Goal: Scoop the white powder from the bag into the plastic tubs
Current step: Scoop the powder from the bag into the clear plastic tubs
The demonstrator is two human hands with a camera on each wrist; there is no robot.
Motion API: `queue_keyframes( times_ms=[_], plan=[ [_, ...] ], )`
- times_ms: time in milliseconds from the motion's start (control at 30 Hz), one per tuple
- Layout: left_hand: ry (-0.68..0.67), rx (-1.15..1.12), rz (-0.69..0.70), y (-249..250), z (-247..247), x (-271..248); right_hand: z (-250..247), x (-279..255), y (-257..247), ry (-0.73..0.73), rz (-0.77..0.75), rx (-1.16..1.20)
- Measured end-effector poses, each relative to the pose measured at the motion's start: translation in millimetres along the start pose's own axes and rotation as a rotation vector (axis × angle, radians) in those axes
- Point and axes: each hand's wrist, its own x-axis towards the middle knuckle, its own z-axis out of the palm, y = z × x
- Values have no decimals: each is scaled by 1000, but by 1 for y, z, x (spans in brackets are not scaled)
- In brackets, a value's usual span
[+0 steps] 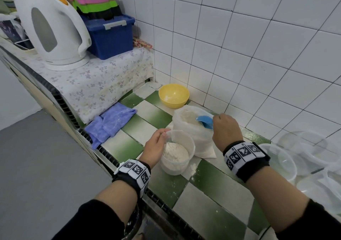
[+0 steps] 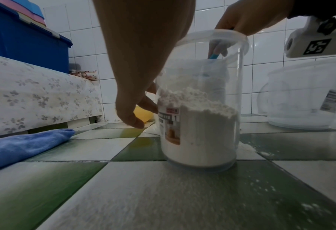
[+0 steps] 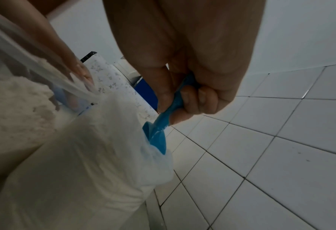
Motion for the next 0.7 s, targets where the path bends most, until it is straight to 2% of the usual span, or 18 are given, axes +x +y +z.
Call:
queue_keyframes(
  times_ms=[200,400,700],
  plan=[
    [-9,-3,24,3,0,-2,8,9,-7,-148,-2,-7],
    [-7,-5,28,-3,1,1,8,20,-4,-303,218,241],
    [-10,22,20,-6,2,4,8,30,6,-337,418,554]
  ],
)
